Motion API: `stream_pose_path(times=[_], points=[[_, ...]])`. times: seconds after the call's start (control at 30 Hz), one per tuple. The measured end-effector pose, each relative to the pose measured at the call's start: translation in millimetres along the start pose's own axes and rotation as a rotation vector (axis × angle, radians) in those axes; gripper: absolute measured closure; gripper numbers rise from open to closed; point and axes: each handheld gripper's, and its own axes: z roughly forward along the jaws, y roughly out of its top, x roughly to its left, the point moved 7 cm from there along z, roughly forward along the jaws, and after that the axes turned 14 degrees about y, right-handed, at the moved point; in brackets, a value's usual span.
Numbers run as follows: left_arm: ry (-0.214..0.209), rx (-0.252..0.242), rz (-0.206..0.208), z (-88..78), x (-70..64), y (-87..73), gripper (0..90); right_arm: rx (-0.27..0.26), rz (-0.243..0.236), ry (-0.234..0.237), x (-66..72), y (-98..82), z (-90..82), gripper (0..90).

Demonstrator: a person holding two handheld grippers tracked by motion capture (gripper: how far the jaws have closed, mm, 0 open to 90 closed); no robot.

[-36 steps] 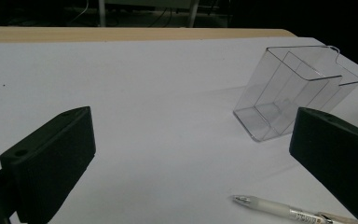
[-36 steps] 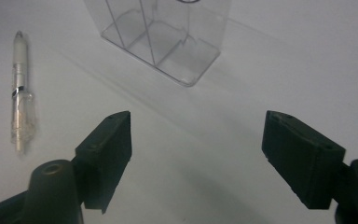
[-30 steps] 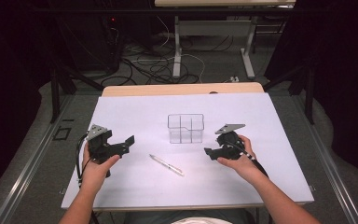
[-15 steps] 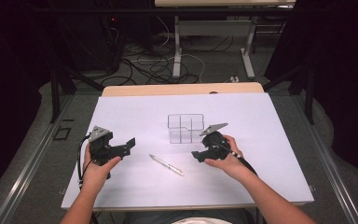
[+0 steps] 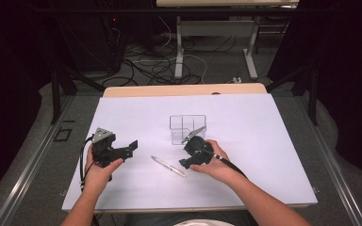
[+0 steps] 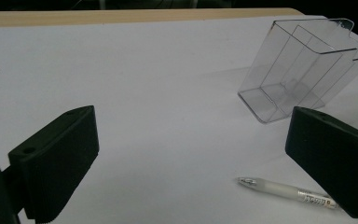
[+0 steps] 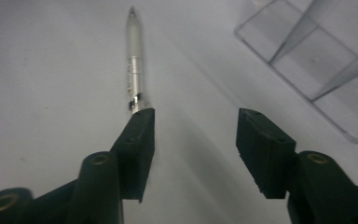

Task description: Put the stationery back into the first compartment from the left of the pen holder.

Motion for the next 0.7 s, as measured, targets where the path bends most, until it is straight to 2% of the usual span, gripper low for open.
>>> stream_pose_path(times=[0.03, 0.17, 0.27, 0.5, 0.63, 0.67, 0.7], points=[[0.001, -0.001, 0.000, 0.0, 0.2, 0.1, 2.7, 0.016, 0.005, 0.016, 2.0, 0.6, 1.8, 52.7], [0.002, 0.001, -0.003, 0.6, 0.1, -0.1, 3.0, 0.054, 0.003, 0.024, 7.6, 1.3, 9.8, 57.1], [0.003, 0.008, 0.000, 1.2, 0.0, -0.8, 3.4, 0.075, -0.017, 0.023, 10.1, 2.0, 15.6, 58.6], [0.006, 0.015, -0.001, 2.4, 0.1, -2.3, 3.7, 0.114, -0.019, 0.055, 17.6, 3.1, 26.8, 59.2], [0.006, 0.021, 0.003, 3.0, -0.6, -3.3, 4.1, 0.129, -0.029, 0.057, 19.0, 1.9, 32.0, 59.1], [0.007, 0.018, 0.006, 3.4, -0.8, -3.3, 4.2, 0.135, -0.015, 0.045, 19.7, 1.3, 33.1, 59.1], [0.006, 0.018, 0.008, 3.5, -1.2, -3.3, 4.2, 0.142, -0.027, 0.045, 18.2, 0.9, 34.6, 59.2]])
